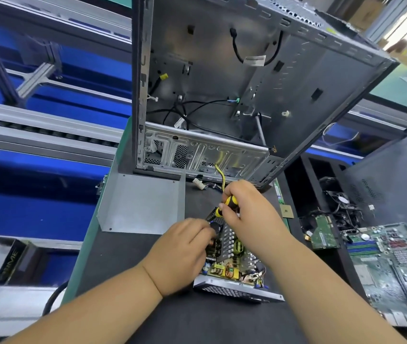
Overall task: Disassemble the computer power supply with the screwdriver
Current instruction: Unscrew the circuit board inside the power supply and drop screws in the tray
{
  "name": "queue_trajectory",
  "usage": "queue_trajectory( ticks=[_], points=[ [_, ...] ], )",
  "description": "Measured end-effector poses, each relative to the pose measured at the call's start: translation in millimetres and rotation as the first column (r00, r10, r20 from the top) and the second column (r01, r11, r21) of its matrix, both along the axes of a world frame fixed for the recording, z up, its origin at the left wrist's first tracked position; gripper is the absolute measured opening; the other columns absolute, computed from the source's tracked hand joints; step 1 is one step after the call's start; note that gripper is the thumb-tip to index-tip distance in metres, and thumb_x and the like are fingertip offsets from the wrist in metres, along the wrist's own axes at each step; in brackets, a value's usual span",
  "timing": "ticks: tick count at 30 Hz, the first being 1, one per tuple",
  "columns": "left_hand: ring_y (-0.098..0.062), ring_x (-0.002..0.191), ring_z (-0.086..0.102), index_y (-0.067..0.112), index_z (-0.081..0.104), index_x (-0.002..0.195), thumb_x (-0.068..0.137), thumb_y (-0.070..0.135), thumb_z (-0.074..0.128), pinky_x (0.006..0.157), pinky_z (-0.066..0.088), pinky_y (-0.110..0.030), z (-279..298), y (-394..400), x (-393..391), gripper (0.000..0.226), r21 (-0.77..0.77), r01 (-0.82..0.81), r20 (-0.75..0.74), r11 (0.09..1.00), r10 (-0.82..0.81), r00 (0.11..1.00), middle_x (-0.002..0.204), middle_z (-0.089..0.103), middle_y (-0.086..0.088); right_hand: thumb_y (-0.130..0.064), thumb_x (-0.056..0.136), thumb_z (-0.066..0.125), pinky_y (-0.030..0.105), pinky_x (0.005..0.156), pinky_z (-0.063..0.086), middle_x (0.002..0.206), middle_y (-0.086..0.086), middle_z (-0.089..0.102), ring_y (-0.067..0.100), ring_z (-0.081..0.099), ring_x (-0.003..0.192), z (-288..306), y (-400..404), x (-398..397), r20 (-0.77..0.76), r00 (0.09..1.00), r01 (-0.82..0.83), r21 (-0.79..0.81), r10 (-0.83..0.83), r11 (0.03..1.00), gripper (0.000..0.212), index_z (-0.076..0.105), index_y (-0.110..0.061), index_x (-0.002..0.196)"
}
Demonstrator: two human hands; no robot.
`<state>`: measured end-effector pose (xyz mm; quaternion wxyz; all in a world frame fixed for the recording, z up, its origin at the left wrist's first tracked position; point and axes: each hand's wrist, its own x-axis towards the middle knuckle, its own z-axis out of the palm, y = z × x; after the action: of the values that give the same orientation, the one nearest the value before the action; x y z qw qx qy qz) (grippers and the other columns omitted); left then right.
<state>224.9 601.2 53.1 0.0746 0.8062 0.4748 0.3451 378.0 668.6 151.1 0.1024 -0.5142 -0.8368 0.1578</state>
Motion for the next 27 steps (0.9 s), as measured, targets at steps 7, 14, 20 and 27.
queue_trajectory(
  ticks=[7,14,20,27],
  points=[
    [-0.026,0.088,0.059,0.009,0.062,0.107,0.084,0.009,0.061,0.075,0.051,-0.036,-14.0,-10.6,13.3,0.023,-0.315,-0.163,-0.058,0.935,0.153,0.987,0.103,0.061,-0.006,-0.023,0.098,0.058,0.037,0.068,0.048,0.102,-0.006,0.045,0.018,0.055,0.074,4.0,-0.5,-0.9,0.032,0.998,-0.046,0.000,0.046,0.999,0.009,0.050,-0.021,0.099],
    [-0.022,0.068,0.057,0.012,0.061,0.086,0.059,0.008,0.078,0.062,0.048,-0.027,-16.1,-10.9,22.3,0.032,-0.273,-0.192,-0.063,0.943,0.182,0.981,0.079,0.060,-0.003,-0.030,0.099,0.053,0.035,0.060,0.042,0.093,-0.004,0.055,0.023,0.054,0.077,11.4,0.1,2.4,0.184,0.979,-0.095,0.026,0.089,0.995,0.014,0.042,-0.022,0.099],
    [-0.025,0.087,0.051,0.010,0.056,0.096,0.073,0.011,0.057,0.079,0.043,-0.031,-23.7,-5.6,42.9,0.022,-0.321,-0.188,-0.057,0.928,0.180,0.982,0.095,0.056,-0.007,-0.025,0.098,0.054,0.035,0.058,0.038,0.085,-0.002,0.054,0.019,0.050,0.073,14.4,-1.0,11.6,0.171,0.983,-0.063,-0.022,0.065,0.998,0.013,0.042,-0.020,0.098],
    [-0.019,0.109,0.047,0.015,0.049,0.116,0.087,0.012,0.054,0.090,0.035,-0.023,-31.2,16.5,47.8,0.029,-0.469,-0.214,0.180,0.857,0.330,0.927,0.116,0.050,-0.001,-0.022,0.096,0.055,0.036,0.060,0.040,0.087,-0.004,0.054,0.018,0.050,0.074,14.3,-2.1,18.4,0.150,0.987,-0.040,-0.066,0.049,0.997,0.012,0.043,-0.022,0.096]
  ],
)
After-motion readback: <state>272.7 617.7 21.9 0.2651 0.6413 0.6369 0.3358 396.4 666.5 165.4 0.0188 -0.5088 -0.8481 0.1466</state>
